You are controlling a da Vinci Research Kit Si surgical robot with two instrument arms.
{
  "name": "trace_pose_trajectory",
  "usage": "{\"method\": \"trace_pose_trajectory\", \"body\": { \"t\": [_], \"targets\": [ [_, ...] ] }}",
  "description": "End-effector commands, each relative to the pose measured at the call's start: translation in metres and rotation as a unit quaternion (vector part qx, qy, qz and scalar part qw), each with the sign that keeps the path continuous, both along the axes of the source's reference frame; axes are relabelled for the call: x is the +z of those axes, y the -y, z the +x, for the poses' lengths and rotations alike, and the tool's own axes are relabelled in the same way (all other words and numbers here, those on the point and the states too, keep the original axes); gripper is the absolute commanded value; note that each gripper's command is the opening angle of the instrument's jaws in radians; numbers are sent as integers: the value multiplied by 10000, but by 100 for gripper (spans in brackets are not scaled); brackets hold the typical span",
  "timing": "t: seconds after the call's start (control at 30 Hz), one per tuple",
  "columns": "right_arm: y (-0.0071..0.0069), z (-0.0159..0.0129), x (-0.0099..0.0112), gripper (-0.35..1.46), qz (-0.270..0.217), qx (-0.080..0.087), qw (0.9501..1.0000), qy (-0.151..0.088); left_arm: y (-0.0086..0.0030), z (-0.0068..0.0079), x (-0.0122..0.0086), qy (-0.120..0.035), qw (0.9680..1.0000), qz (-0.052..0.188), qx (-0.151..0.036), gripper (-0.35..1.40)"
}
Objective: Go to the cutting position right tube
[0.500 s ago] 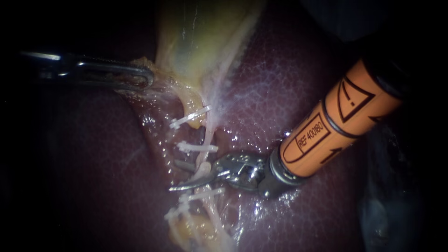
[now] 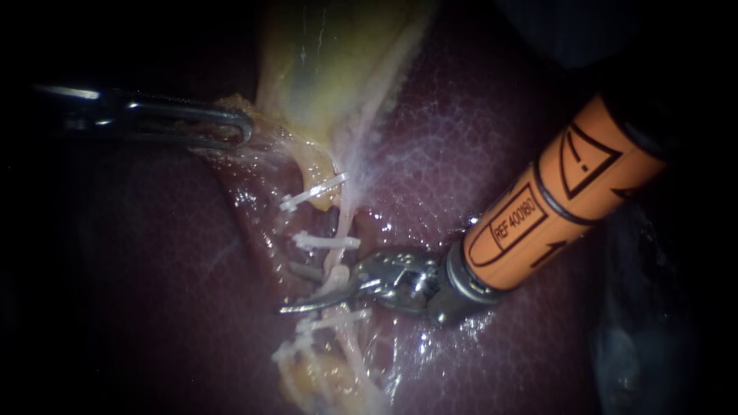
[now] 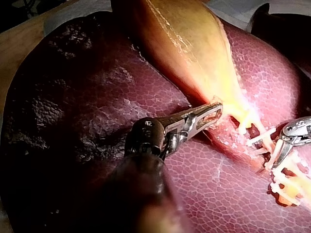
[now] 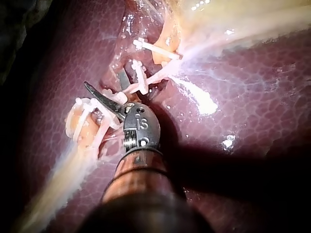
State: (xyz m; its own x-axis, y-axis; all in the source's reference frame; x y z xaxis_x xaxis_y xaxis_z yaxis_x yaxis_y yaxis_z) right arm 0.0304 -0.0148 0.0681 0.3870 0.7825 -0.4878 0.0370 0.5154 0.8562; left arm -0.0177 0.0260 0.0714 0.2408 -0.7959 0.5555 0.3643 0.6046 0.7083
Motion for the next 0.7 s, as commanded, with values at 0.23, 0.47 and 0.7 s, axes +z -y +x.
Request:
{"method": "trace_pose_trajectory", "body": {
  "t": [0.23, 0.47, 0.7],
  "targets": [
    [-34, -22, -12, 134, 436, -120, 9986, 287, 0, 1, 0, 2, 10000, 0, 2, -35],
    [-54, -39, -2, 128, 1126, -139, 9924, 470, 0, 1, 0, 1, 10000, 0, 2, -35],
    [-46, -35, 1, 128, 1254, -249, 9907, 473, 1, 1, -1, 1, 10000, -1, 1, -35]
  ]
}}
